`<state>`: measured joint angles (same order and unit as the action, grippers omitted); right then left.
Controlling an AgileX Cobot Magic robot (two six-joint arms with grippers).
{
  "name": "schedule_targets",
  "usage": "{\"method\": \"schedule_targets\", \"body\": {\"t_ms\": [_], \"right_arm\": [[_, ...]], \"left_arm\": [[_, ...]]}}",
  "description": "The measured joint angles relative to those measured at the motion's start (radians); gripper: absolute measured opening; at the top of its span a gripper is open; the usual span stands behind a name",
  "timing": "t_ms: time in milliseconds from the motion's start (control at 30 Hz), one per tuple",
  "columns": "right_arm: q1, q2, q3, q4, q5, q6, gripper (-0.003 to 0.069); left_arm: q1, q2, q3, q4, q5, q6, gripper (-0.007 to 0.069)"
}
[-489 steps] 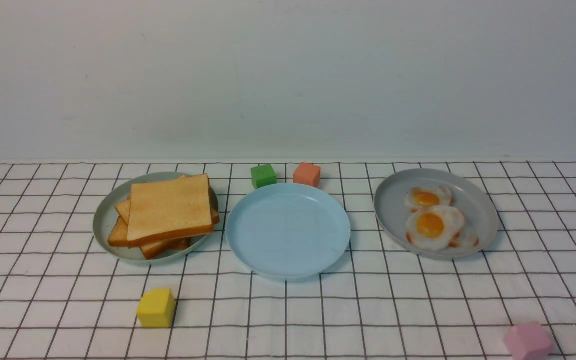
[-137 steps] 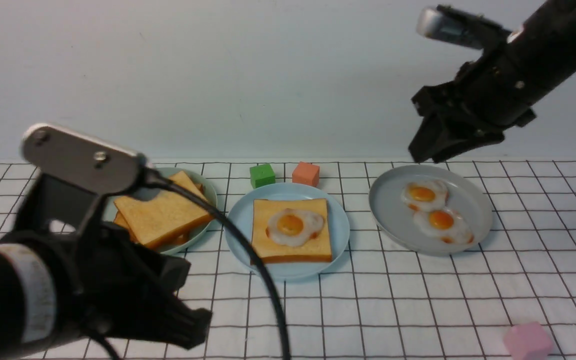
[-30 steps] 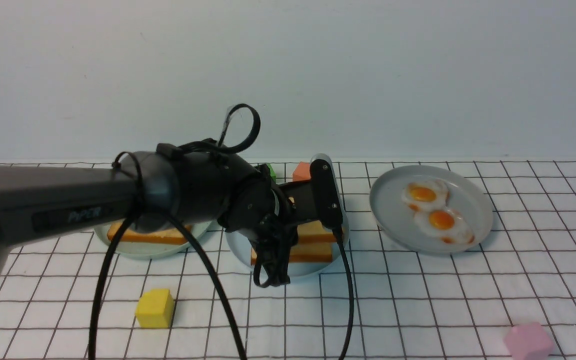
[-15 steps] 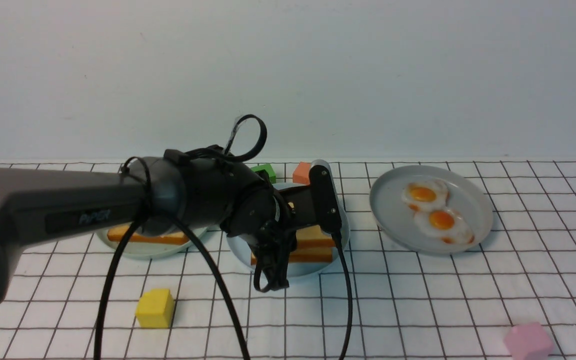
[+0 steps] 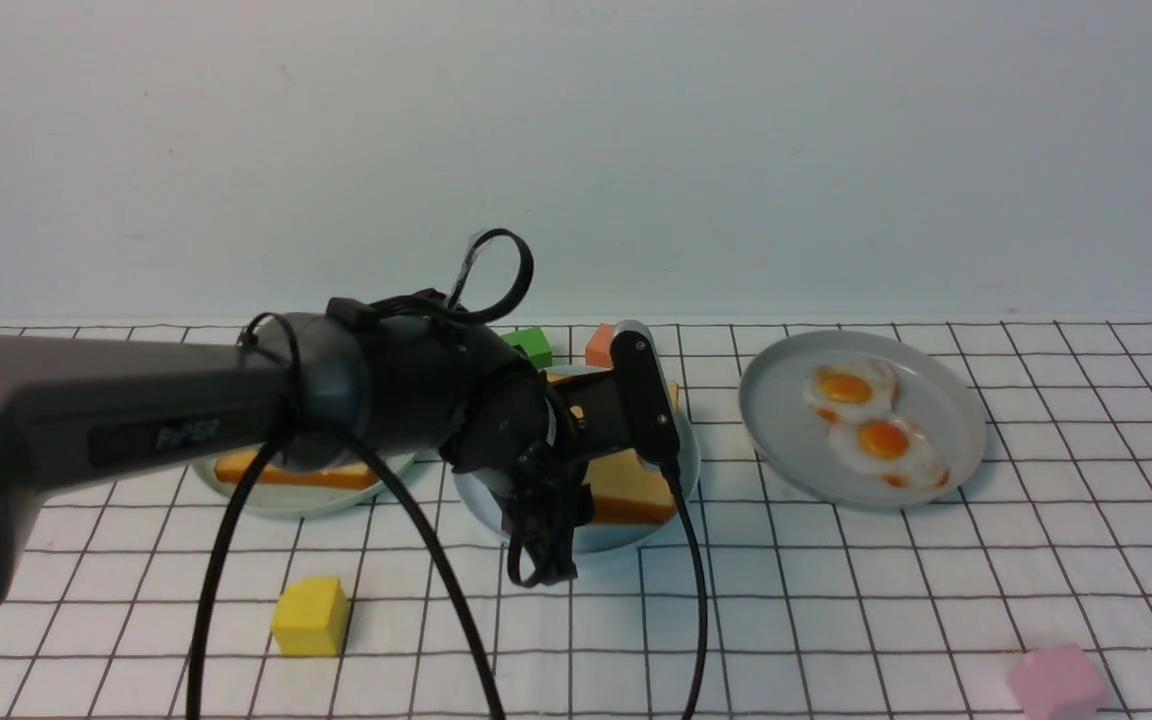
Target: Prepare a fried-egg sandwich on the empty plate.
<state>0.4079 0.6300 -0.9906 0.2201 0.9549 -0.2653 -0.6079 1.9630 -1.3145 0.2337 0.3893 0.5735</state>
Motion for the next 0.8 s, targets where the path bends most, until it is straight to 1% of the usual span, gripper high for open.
{"method": "schedule_targets", "body": {"t_ms": [100, 233, 333, 367, 400, 500, 600, 700, 733, 767, 800], "right_arm": [[0.000, 0.000, 0.000, 0.000, 0.000, 0.000, 0.0031], [0.000, 0.000, 0.000, 0.000, -0.001, 0.000, 0.0031], [0.000, 0.000, 0.000, 0.000, -0.006, -0.001, 0.0031], [0.000, 0.000, 0.000, 0.000, -0.009, -0.001, 0.0031], [0.000, 0.000, 0.000, 0.000, -0.009, -0.001, 0.0031], [0.000, 0.000, 0.000, 0.000, -0.011, -0.001, 0.0031], [0.000, -0.006, 0.000, 0.000, -0.016, 0.000, 0.0031], [0.000, -0.026, 0.000, -0.002, -0.016, 0.019, 0.0031], [0.000, -0.035, 0.000, -0.003, -0.014, 0.033, 0.0031], [0.000, -0.038, 0.000, -0.004, -0.013, 0.038, 0.0031], [0.000, -0.049, 0.000, -0.009, -0.007, 0.060, 0.0031]], "left_arm": [[0.000, -0.025, 0.000, 0.000, 0.012, -0.003, 0.0408], [0.000, -0.070, 0.000, -0.002, 0.059, -0.004, 0.0439], [0.000, -0.107, 0.000, -0.006, 0.112, -0.004, 0.0445], [-0.001, -0.148, 0.000, -0.007, 0.153, -0.005, 0.0445], [-0.001, -0.148, 0.000, -0.007, 0.157, -0.008, 0.0446], [-0.010, -0.241, 0.001, -0.027, 0.194, -0.062, 0.0411], [-0.059, -0.415, 0.002, -0.068, 0.181, -0.194, 0.0273], [-0.121, -0.608, 0.003, -0.125, 0.175, -0.335, 0.0083], [-0.138, -0.706, 0.012, -0.151, 0.171, -0.394, 0.0017], [-0.142, -0.719, 0.015, -0.158, 0.171, -0.413, 0.0002], [-0.150, -0.816, 0.040, -0.182, 0.163, -0.462, -0.0013]]}}
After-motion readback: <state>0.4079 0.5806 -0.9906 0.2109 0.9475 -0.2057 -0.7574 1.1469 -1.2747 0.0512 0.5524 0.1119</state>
